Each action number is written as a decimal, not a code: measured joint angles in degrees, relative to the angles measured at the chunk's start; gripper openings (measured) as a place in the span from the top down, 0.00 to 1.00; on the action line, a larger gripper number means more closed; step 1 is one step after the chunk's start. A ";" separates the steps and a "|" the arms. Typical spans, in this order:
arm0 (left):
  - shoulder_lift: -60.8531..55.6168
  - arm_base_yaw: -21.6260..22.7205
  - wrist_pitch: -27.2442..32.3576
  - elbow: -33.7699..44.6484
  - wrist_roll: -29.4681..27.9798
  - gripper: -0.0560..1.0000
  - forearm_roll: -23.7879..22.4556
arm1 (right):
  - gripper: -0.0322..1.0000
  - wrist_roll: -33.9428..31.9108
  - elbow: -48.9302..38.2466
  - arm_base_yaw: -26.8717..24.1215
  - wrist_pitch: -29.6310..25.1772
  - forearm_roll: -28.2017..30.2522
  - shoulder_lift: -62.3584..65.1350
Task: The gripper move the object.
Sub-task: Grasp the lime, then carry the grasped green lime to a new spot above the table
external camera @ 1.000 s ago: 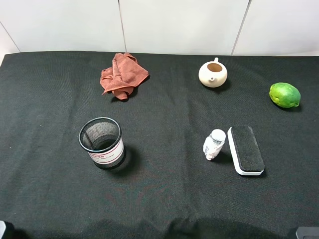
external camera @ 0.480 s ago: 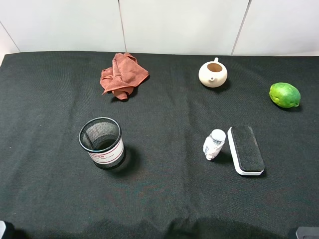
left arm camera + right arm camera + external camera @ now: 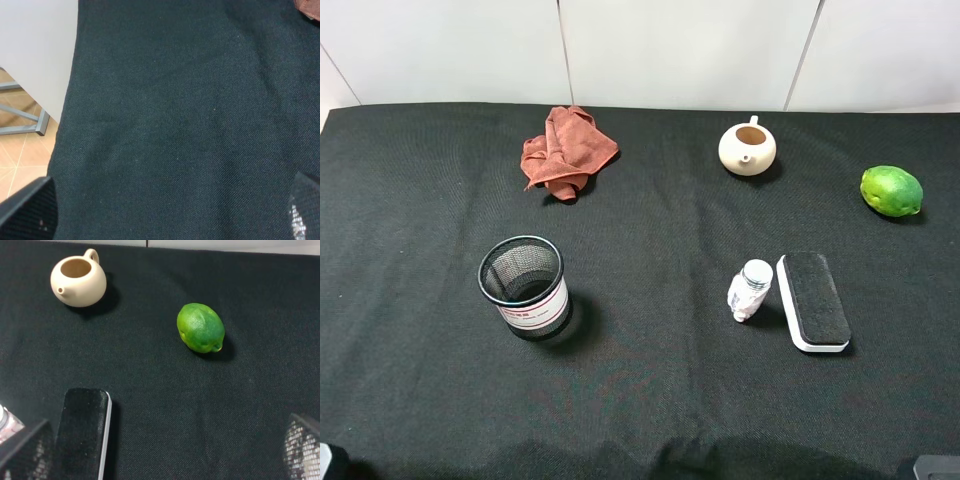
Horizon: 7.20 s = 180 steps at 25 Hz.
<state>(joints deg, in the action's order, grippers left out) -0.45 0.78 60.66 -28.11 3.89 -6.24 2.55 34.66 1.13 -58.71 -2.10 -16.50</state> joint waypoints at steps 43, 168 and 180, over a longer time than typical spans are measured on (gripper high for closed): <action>0.00 0.00 0.00 0.00 0.00 0.02 0.00 | 0.30 15.11 30.17 0.00 2.64 2.10 -69.75; 0.00 0.00 0.00 0.00 0.00 0.02 0.00 | 0.51 13.36 40.18 -6.41 -1.79 -7.73 -84.03; 0.00 0.00 0.00 0.00 0.00 0.02 0.00 | 0.51 11.80 40.18 10.31 -5.25 -8.10 -82.30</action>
<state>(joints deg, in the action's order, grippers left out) -0.45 0.78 60.66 -28.11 3.89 -6.24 14.35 74.84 11.44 -63.96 -10.20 -98.81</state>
